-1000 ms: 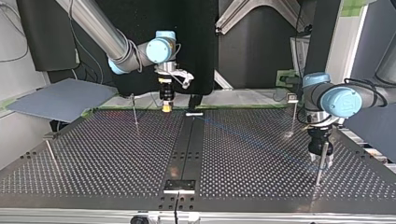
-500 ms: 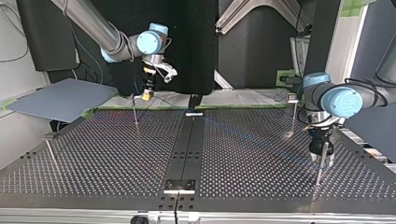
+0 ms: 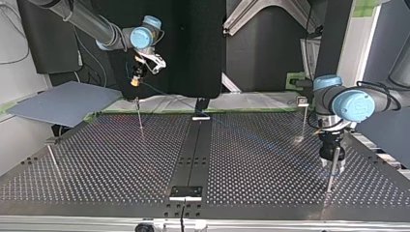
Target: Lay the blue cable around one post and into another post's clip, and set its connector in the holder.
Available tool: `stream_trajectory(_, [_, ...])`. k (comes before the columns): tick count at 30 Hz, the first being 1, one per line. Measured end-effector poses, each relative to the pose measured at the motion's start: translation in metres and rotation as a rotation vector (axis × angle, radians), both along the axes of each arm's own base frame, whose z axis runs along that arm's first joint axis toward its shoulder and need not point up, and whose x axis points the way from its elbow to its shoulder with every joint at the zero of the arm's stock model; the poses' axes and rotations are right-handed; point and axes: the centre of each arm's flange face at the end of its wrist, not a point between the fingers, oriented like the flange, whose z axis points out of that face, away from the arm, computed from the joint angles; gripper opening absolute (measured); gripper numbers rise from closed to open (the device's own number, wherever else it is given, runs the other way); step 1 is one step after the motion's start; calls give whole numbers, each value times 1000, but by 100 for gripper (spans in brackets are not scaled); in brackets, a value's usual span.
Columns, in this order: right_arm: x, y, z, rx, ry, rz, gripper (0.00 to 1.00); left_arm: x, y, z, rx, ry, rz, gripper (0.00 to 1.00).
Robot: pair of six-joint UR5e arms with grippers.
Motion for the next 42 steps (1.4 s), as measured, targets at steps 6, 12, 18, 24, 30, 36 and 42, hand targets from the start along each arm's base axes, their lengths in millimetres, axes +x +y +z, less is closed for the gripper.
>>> stream_trajectory(6, [-34, 12, -39, 56, -8, -6, 0, 0, -2, 0, 0, 0, -3, 100])
stream_trajectory(12, [-66, 25, -69, 105, -46, -18, 0, 0, -2, 0, 0, -1, -6, 100])
stream_trajectory(18, [-84, 2, -71, 121, -76, -24, 0, 0, -3, 0, -1, -1, -8, 100])
stream_trajectory(24, [-98, -29, -70, 127, -102, -29, 0, 0, -5, 0, -1, -2, -16, 100])
stream_trajectory(30, [-117, -52, -86, 160, -124, -36, 0, 0, -6, 0, 0, -2, -18, 100])
stream_trajectory(36, [-137, -67, -108, 212, -139, -43, 0, 0, -7, 0, 0, -2, -19, 100])
stream_trajectory(42, [-160, -85, -130, 239, -160, -50, 0, 0, -7, 0, 0, -3, -19, 100])
